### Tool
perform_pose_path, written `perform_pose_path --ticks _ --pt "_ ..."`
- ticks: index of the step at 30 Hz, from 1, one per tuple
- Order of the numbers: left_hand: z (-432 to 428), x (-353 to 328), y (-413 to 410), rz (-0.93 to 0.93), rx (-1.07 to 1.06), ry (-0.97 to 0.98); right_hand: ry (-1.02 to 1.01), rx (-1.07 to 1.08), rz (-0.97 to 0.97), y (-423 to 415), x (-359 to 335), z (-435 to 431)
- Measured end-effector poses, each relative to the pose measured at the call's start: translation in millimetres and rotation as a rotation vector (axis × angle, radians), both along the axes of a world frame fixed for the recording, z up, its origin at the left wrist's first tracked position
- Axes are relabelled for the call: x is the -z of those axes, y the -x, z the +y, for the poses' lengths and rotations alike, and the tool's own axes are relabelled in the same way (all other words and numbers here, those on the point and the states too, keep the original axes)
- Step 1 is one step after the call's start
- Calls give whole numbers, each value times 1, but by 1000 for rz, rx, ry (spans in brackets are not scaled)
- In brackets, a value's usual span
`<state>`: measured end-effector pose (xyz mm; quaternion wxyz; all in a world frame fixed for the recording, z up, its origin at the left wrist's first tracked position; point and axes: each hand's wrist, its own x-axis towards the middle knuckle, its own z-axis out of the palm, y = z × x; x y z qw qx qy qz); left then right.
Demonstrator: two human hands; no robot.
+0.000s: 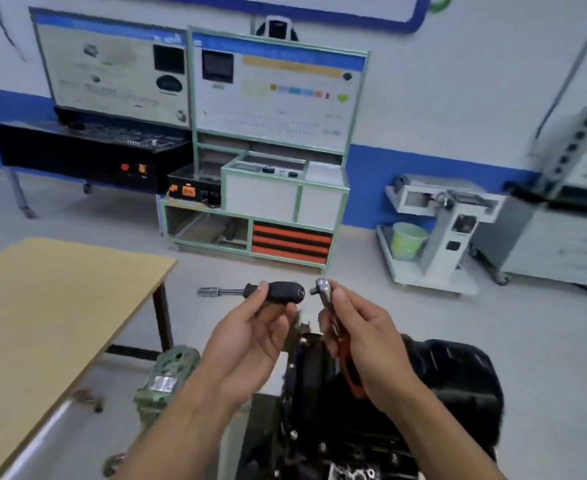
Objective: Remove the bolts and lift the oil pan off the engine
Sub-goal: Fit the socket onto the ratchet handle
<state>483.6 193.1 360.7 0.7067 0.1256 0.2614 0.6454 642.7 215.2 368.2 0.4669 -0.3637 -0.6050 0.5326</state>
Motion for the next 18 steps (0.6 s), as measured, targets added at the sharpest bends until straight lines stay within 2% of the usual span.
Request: perform_pose_path --ticks 4,8,12,18 --pt "7 0 -81 -51 35 1 117 -6 193 -75 -6 -5" --pt "7 -5 -124 -33 56 -28 164 0 254 -119 -9 -8" --pt "1 -10 -145 25 63 -37 192 43 284 -133 -12 -14" --pt "-12 -6 -147 1 19 -97 319 54 345 -130 -16 -27"
